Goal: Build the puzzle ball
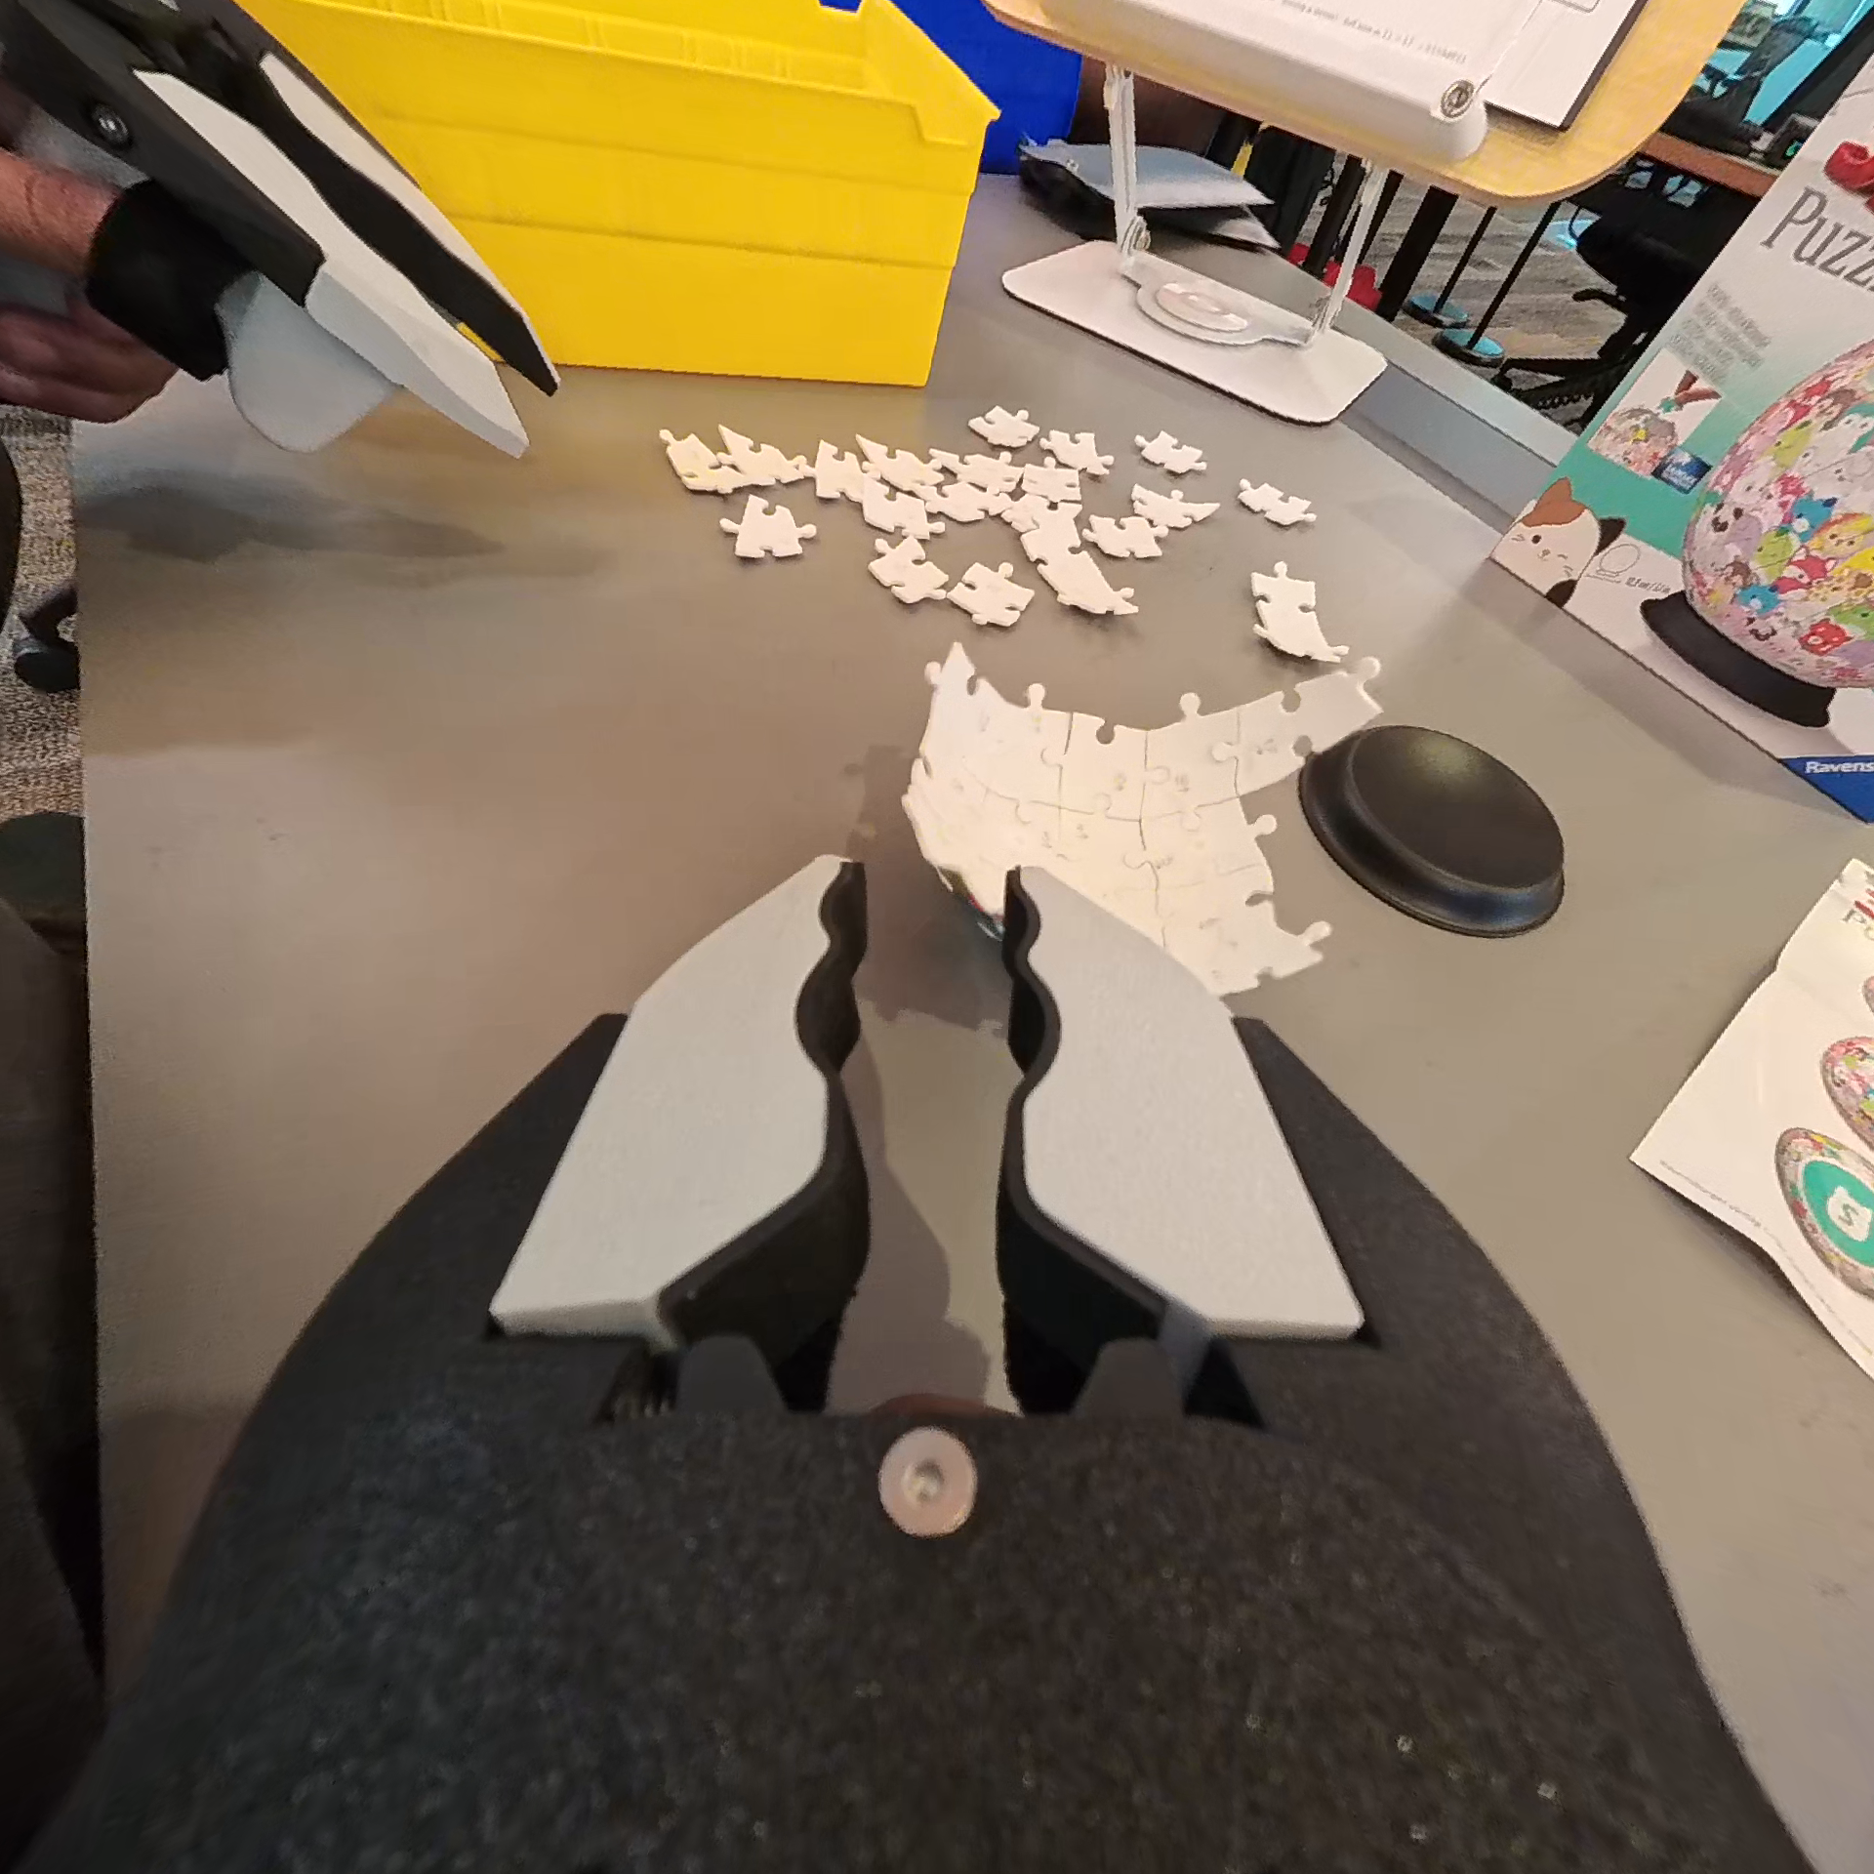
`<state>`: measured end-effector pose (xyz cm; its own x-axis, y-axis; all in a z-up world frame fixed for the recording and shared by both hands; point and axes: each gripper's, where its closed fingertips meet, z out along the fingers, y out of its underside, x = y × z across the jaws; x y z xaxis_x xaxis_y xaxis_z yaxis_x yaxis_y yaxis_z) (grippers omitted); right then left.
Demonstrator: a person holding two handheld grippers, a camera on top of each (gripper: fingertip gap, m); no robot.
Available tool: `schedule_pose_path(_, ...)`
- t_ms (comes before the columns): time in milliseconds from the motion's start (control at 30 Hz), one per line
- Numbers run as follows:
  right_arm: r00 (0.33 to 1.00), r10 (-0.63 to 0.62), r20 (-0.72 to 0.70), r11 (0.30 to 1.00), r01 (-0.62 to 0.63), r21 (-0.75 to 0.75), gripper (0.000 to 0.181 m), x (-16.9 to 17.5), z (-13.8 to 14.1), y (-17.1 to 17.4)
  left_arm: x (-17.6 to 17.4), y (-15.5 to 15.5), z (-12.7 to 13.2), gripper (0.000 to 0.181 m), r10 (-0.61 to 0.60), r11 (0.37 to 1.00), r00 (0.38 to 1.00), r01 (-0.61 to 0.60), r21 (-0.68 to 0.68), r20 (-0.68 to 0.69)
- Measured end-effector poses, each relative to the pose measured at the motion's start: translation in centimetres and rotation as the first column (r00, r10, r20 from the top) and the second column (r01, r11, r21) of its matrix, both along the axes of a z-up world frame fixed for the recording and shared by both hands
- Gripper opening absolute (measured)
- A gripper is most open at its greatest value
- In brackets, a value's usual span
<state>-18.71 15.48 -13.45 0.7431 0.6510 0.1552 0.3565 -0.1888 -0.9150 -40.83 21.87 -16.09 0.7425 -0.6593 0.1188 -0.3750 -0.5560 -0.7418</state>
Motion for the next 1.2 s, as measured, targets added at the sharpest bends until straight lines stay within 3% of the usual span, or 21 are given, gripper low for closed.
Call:
schedule_pose_path(100,1.000,-0.011,-0.015,1.000,0.011,0.000,0.025,0.2,0.1,0.1,-0.4,-0.3,1.2,0.055,-0.003,1.000,0.999,0.001,0.031,0.038)
schedule_pose_path(300,1.000,-0.001,-0.001,1.000,0.001,-0.015,0.026,0.0,-0.2,0.1,-2.1,-1.1,7.2,0.054,-0.031,0.990,0.956,-0.011,0.141,0.293)
schedule_pose_path(433,1.000,0.019,0.011,1.000,-0.019,-0.011,0.026,-0.3,-0.2,-0.1,-5.9,-1.2,11.9,0.054,-0.046,0.952,0.931,-0.069,0.297,0.363)
schedule_pose_path(533,1.000,0.007,0.006,1.000,-0.007,-0.025,0.027,-0.2,-0.4,0.0,-10.0,-0.5,14.0,0.058,0.005,0.937,0.934,-0.129,0.324,0.357)
schedule_pose_path(600,1.000,-0.008,-0.004,1.000,0.008,-0.026,0.027,0.1,-0.3,0.2,-13.1,0.4,13.4,0.059,0.061,0.942,0.962,-0.144,0.303,0.266)
schedule_pose_path(700,1.000,-0.024,-0.014,0.999,0.024,-0.037,0.027,0.3,-0.3,0.3,-18.1,2.1,9.6,0.062,0.169,0.959,0.985,-0.170,0.225,0.023)
schedule_pose_path(833,1.000,-0.026,-0.012,0.999,0.025,-0.040,0.027,0.3,-0.4,0.4,-23.2,4.0,5.3,0.057,0.246,0.962,0.942,-0.210,0.173,-0.228)
schedule_pose_path(933,0.999,-0.028,-0.015,0.998,0.027,-0.049,0.027,0.4,-0.5,0.4,-24.5,5.3,5.3,0.047,0.275,0.949,0.925,-0.217,0.229,-0.261)
schedule_pose_path(1200,0.999,-0.034,-0.020,0.997,0.033,-0.065,0.028,0.5,-0.6,0.6,-27.0,6.5,4.2,0.054,0.320,0.946,0.898,-0.289,0.144,-0.301)
